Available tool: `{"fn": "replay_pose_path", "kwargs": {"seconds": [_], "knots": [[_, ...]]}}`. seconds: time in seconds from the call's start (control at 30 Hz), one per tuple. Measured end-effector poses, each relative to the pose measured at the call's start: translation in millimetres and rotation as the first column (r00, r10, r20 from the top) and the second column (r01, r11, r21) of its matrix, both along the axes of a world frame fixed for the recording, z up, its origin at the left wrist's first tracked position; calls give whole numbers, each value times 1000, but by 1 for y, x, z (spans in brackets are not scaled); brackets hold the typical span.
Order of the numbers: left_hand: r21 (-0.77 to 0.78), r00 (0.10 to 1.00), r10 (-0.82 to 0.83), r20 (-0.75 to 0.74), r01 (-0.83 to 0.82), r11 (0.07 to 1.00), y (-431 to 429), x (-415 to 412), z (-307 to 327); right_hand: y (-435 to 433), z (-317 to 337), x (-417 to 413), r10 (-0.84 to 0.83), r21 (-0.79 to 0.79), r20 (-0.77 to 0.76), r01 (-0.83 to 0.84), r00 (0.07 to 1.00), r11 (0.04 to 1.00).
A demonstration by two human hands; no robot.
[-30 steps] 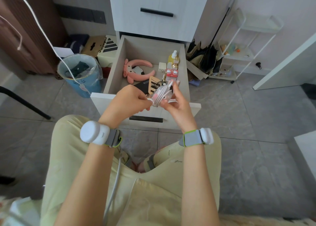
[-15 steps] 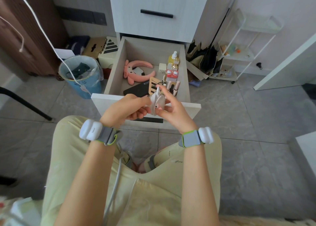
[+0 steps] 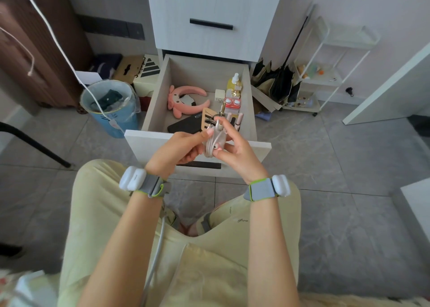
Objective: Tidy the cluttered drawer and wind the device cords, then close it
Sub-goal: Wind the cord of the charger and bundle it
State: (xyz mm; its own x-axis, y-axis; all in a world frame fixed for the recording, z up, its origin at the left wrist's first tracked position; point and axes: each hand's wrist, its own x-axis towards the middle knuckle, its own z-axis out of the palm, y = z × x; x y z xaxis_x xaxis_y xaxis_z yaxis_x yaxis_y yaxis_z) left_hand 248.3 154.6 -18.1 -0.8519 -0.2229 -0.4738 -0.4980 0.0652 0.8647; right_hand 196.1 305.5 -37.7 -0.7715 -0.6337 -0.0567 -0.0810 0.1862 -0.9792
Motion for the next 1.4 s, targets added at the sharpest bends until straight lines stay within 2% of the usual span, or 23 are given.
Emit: {"fn": "replay_pose_path", "kwargs": {"seconds": [0.07, 0.13, 0.27, 0.37, 0.57, 0.77, 1.03, 1.07, 1.3, 1.4], "knots": [[24, 999, 35, -12, -35, 999, -2, 0, 0, 0, 5, 1, 20, -40, 22, -20, 1000, 999], [55, 999, -5, -47, 8, 998, -5, 4, 0, 3, 12, 3, 43, -59, 52, -40, 998, 997], [350, 981, -136, -137, 176, 920, -4, 12, -2, 2, 20, 7, 96, -25, 40, -95, 995, 995], [488, 974, -127, -188, 205, 848, -1, 14, 4, -1, 27, 12, 92, -4, -18, -92, 996, 996], [519, 965, -16, -262, 154, 841, -7, 2, 8, -17, 21, 8, 63, -5, -86, -63, 994, 998], [494, 941, -48, -336, 219, 841, -23, -43, 15, -36, 24, -43, -4, -70, -115, -4, 993, 998], [585, 980, 57, -191, 67, 808, -61, -126, -21, -85, -9, -136, 35, 56, -156, -26, 987, 998], [623, 984, 70, -166, 50, 781, -71, -142, -31, -96, -19, -152, 38, 71, -157, -27, 987, 997], [711, 973, 94, -211, 87, 698, -122, -209, -64, -146, -39, -227, 136, 171, -258, -93, 957, 981], [721, 980, 158, -118, -25, 692, -142, -243, -87, -170, -47, -269, 195, 264, -287, -118, 938, 957]]}}
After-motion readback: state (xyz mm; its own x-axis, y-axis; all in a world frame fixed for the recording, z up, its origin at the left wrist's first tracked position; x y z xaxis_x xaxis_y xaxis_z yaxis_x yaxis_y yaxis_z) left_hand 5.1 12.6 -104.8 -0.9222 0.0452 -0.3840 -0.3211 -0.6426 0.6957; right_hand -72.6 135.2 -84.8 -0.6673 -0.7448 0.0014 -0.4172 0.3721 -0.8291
